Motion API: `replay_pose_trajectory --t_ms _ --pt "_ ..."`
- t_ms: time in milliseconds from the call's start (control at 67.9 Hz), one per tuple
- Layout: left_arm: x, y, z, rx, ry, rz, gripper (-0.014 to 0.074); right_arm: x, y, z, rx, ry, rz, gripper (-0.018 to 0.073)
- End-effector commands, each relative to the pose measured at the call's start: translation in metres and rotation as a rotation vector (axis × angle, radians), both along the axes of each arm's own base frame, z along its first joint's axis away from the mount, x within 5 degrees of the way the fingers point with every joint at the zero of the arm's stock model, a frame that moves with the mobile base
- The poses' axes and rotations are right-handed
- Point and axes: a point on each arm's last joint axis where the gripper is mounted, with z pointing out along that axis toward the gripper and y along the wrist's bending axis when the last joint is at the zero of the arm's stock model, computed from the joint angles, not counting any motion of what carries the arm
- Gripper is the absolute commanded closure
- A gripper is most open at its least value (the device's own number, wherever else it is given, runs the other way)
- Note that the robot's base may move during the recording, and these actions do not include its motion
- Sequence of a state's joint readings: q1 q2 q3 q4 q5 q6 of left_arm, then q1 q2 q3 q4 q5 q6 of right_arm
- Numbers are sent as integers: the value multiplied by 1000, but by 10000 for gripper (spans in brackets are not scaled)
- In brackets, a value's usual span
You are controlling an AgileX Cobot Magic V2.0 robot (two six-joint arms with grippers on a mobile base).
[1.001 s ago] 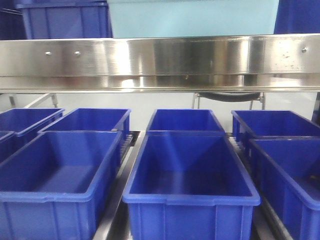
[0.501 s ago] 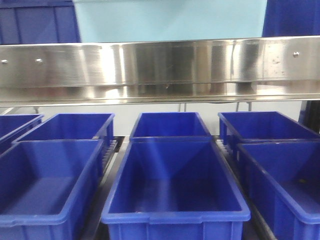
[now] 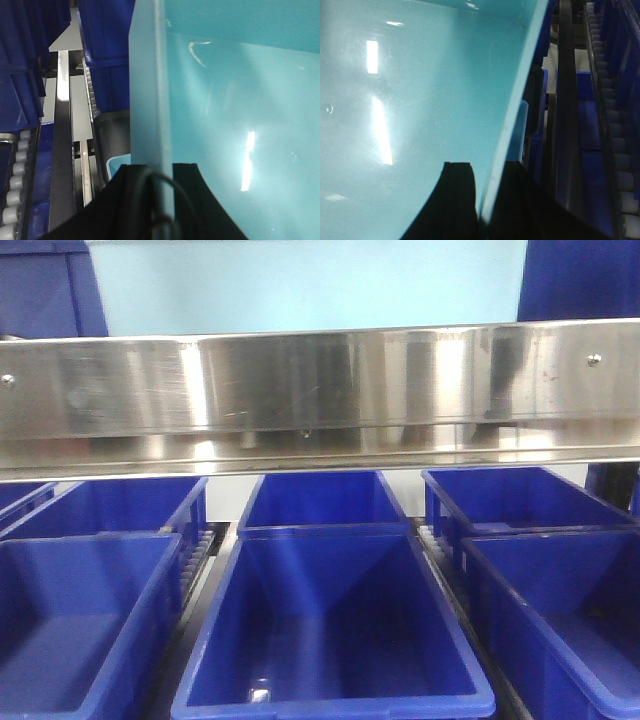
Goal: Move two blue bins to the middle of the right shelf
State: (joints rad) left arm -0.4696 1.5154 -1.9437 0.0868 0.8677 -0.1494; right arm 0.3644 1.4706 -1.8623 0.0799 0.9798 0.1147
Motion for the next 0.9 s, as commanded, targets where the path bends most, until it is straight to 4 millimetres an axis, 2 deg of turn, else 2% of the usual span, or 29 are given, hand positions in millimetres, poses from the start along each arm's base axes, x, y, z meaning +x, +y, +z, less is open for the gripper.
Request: replay_pose_trajectory --t_ms 0,884 --pt "-8 -6 14 -109 -58 -50 707 -2 3 9 28 -63 27 712" --pt "-8 -6 14 -109 -58 -50 707 -2 3 9 28 -63 27 712"
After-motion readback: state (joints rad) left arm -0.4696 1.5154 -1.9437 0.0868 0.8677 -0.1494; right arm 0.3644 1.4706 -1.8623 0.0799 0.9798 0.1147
